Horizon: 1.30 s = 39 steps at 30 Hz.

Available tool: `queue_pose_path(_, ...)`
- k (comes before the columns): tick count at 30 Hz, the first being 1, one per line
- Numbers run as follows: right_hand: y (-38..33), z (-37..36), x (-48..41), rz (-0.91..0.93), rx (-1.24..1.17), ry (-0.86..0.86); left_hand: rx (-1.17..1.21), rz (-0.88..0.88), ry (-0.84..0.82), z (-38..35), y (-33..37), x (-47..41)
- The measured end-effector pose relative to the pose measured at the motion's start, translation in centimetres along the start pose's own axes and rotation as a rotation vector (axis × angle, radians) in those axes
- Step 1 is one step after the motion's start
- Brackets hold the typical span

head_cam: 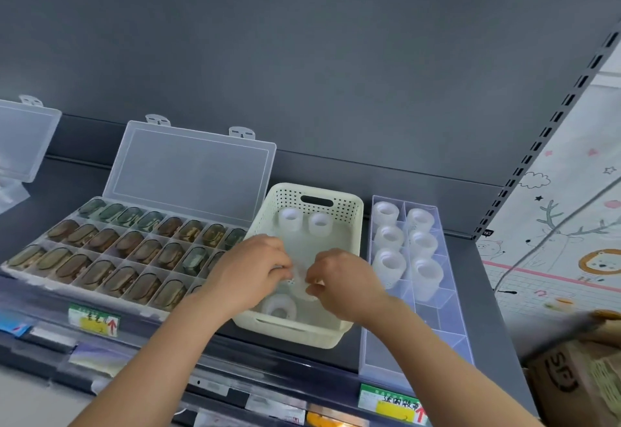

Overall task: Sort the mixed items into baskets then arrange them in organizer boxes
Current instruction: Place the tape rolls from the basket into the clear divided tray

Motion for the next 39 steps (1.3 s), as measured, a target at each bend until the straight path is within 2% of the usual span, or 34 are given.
queue_pose_path(5,2.1,4.0,1.7,-0.139,-0.221,0.336,0.320,-0.036,0.252,3.2,1.9,-1.1)
queue_pose_path(9,3.9,6.6,4.2,-0.226,-0.249,0.451,0.354,-0.141,0.291,3.7,5.4,-2.2)
queue_pose_path(16,7.4,6.9,9.2,-0.429,-0.073,0.308,0.238,-0.290,0.124,1.2,10.3,-3.7)
queue_pose_path(23,8.6,5.9,12.5,-0.470,-0.094,0.111,-0.118,-0.375,-0.125,-2.8,13.2,-4.1)
queue_pose_path(31,9.2,5.6,13.1,-0.448,-0.082,0.038,-0.304,-0.459,-0.156,-5.9,13.8,-4.0)
queue_pose_path(39,10.1,3.0,12.8,-0.495,-0.066,-0.096,-0.317,-0.502,-0.223,-7.5,13.8,-4.0)
Point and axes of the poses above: each hand's wrist, its own x-axis away from the middle knuckle, its own z-axis out of the back of the hand, y = z × x, the point moved 5 cm from there along -x, towards the middle knuckle, and after that the axes turned 7 degrees about z, right-handed, at the moved point
